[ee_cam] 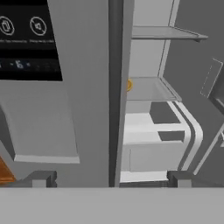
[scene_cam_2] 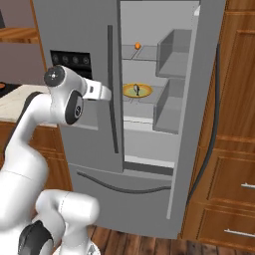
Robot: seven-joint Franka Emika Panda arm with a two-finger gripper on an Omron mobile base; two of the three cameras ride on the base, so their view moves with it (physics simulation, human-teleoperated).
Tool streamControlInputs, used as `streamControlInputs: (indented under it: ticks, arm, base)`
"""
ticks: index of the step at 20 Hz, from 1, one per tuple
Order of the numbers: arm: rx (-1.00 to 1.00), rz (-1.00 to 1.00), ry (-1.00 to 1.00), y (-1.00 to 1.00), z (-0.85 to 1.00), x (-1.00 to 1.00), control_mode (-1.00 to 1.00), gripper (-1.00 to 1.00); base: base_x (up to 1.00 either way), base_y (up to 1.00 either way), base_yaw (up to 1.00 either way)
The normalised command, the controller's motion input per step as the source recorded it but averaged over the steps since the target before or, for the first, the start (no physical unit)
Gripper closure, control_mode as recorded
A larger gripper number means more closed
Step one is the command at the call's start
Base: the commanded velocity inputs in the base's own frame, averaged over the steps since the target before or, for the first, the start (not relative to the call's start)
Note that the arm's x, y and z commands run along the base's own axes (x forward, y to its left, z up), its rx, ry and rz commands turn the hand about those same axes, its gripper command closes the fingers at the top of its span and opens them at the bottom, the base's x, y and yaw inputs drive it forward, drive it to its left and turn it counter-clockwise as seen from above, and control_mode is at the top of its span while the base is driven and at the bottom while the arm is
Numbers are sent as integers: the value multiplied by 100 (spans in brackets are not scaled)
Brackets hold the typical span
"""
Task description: Retrieve the fish from the fridge and place it on the saucepan with marinade on the stove.
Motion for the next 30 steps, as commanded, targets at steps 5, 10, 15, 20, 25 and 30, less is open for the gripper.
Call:
streamControlInputs:
  ticks: [5, 10, 15, 20, 25, 30]
  arm:
    - [9, 0, 11, -19, 0, 68, -100, -100]
    - [7, 0, 15, -17, 0, 64, -100, -100]
    - [0, 0, 7, 0, -1, 59, -100, -100]
    - [0, 0, -1, 0, -19, 53, -100, -100]
    - [0, 0, -12, 0, -29, 35, -100, -100]
    - [0, 0, -16, 0, -28, 33, -100, -100]
  base:
    - [0, 0, 0]
    - [0, 0, 0]
    - [0, 0, 0]
    - [0, 0, 0]
    - [0, 0, 0]
    - [0, 0, 0]
